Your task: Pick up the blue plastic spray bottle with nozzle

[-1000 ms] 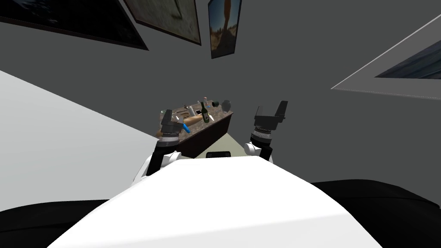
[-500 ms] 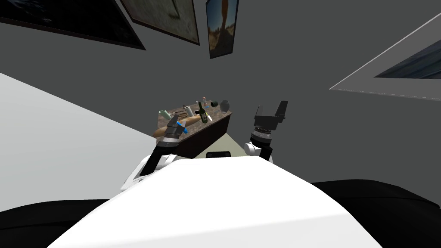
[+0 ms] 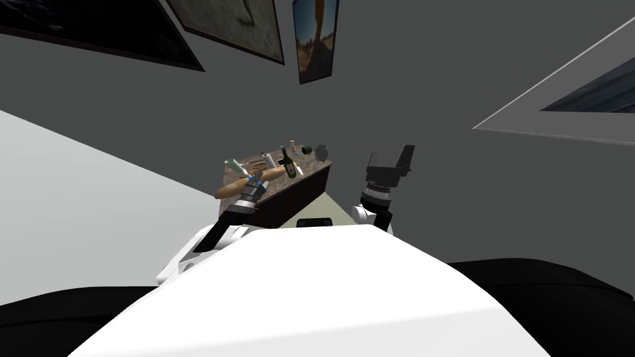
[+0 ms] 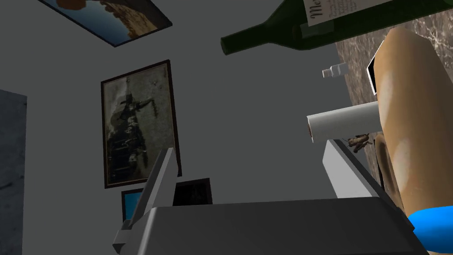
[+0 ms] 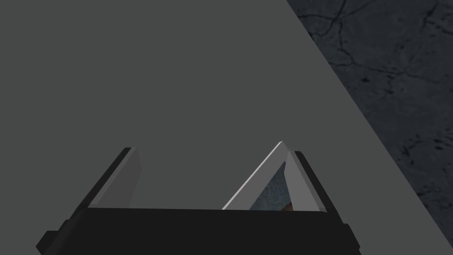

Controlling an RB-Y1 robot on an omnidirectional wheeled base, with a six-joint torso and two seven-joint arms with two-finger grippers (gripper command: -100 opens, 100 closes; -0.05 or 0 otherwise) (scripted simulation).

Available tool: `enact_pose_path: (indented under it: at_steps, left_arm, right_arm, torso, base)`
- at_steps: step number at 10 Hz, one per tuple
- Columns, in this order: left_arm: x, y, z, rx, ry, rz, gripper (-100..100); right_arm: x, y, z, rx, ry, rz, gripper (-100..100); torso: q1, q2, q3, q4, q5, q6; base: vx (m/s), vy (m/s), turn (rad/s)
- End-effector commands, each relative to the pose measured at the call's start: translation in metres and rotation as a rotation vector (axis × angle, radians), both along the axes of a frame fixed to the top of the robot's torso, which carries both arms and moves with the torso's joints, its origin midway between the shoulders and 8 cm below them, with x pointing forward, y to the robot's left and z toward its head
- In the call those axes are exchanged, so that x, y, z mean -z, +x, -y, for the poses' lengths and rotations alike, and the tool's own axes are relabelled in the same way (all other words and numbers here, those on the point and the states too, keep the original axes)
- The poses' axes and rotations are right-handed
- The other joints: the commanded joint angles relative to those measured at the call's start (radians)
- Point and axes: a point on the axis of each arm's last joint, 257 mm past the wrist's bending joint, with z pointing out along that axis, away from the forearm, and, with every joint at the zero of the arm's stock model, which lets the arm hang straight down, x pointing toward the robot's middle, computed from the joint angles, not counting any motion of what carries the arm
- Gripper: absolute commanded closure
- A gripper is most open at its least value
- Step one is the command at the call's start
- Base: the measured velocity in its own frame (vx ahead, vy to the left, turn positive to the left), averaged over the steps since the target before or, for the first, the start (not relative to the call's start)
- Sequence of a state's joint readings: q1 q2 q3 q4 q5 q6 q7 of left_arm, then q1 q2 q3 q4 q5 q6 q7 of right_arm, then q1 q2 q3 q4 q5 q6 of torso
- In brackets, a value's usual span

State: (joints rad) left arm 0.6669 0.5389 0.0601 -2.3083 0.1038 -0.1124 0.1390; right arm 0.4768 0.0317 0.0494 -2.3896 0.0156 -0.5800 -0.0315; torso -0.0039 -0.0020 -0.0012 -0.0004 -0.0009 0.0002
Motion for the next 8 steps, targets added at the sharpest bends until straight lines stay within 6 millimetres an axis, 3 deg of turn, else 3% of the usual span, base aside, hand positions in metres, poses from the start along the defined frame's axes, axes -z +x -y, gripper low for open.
enact_pose_path:
  at_steps: [1,2,3,5,6,8]
  left_arm:
    - [0.011,0.0,-0.005,-0.007,0.015,-0.043,-100]
    - [0.028,-0.002,-0.013,-0.014,0.044,-0.107,-100]
    - [0.029,-0.002,-0.014,-0.015,0.045,-0.111,-100]
    - [0.062,-0.008,-0.036,-0.04,0.104,-0.234,-100]
    - [0.064,-0.008,-0.036,-0.039,0.115,-0.245,-100]
    - [0.091,-0.017,-0.061,-0.067,0.183,-0.354,-100]
  right_arm:
    - [0.0,0.0,0.0,0.0,0.0,0.0,0]
    - [0.0,0.0,0.0,0.0,0.0,0.0,0]
    - [0.0,0.0,0.0,0.0,0.0,0.0,0]
    - [0.0,0.0,0.0,0.0,0.0,0.0,0]
    - [0.0,0.0,0.0,0.0,0.0,0.0,0]
    - [0.0,0.0,0.0,0.0,0.0,0.0,0]
  torso:
    - [0.0,0.0,0.0,0.0,0.0,0.0]
    - [0.001,0.0,0.0,0.0,0.0,0.0]
    - [0.001,0.001,0.0,0.0,0.0,0.0]
    - [0.001,0.0,0.0,0.0,0.0,0.0]
    - [0.0,-0.001,-0.001,0.0,0.0,0.0]
    - [0.001,0.001,0.0,0.0,0.0,0.0]
  base:
    - [0.019,-0.052,0.001]
    - [0.018,-0.055,-0.004]
    - [0.017,-0.046,0.002]
    - [0.042,-0.063,-0.009]
    - [0.026,-0.054,0.002]
    - [0.023,-0.058,-0.014]
